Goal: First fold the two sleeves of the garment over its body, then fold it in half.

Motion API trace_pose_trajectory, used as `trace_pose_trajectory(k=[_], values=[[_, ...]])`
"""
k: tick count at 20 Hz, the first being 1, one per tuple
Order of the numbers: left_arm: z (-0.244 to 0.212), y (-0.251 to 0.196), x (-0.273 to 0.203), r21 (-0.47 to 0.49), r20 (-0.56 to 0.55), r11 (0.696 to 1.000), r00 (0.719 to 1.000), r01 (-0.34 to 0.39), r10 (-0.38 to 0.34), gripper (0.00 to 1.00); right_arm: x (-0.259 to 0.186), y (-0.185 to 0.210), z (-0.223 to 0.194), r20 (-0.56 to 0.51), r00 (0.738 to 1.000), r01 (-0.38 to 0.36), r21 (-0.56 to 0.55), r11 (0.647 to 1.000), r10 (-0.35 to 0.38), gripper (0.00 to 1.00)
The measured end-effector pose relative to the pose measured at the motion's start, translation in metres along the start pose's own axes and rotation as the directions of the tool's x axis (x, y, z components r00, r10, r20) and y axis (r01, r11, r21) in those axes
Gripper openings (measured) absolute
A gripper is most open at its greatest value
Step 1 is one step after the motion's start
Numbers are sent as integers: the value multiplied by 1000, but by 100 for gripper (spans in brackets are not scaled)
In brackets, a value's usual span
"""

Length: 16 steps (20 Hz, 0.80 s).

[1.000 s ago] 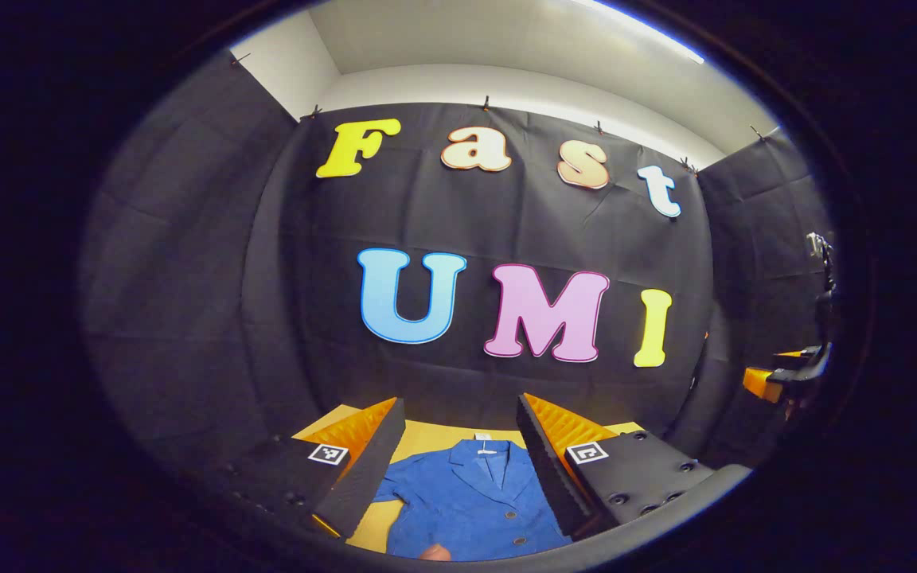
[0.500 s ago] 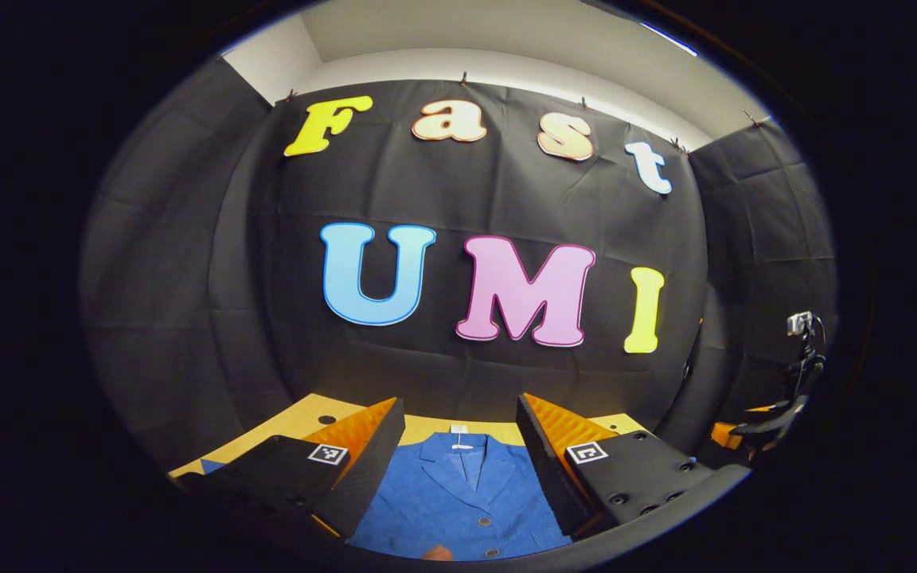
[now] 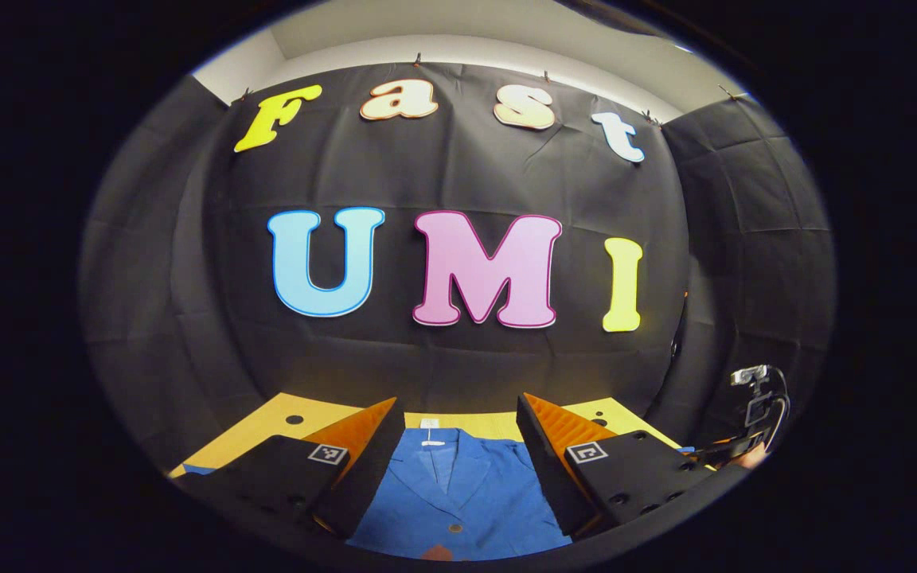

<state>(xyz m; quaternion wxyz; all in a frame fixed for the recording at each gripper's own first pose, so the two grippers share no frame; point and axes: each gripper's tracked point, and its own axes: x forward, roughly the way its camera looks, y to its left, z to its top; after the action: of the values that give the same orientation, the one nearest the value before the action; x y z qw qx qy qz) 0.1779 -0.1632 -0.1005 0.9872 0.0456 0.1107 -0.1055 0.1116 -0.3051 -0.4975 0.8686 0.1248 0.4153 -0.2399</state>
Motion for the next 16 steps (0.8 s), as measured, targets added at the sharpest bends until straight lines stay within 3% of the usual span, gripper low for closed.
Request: trace_pose_trajectory(k=[2,3,5,7,8,9,15,16], values=[[-7,-8,5,-4,-34,1000,999,-9,9,82,16,-8,-22,-109,994,18,77,997,-9,100],[-7,-9,8,-2,-38,1000,999,-13,13,82,20,-10,-27,-138,990,18,111,994,-3,95],[-6,-17,12,-10,-27,1000,1000,-9,9,82,26,-13,-35,-183,983,30,142,989,-4,100],[-13,-26,19,-26,-43,1000,999,7,-8,82,31,-14,-30,-169,986,33,145,989,-9,100],[-17,-30,22,-27,-63,1000,998,9,-11,82,28,-15,-35,-189,982,32,144,989,-5,91],[-19,-31,24,-25,-70,1000,997,13,-15,82,26,-15,-34,-191,982,31,156,987,0,98],[-10,-36,26,30,-46,999,998,39,-38,82,39,-30,-36,-181,981,89,129,988,-64,98],[-11,-34,25,35,-49,999,998,38,-36,82,35,-29,-39,-192,979,93,99,991,-72,89]])
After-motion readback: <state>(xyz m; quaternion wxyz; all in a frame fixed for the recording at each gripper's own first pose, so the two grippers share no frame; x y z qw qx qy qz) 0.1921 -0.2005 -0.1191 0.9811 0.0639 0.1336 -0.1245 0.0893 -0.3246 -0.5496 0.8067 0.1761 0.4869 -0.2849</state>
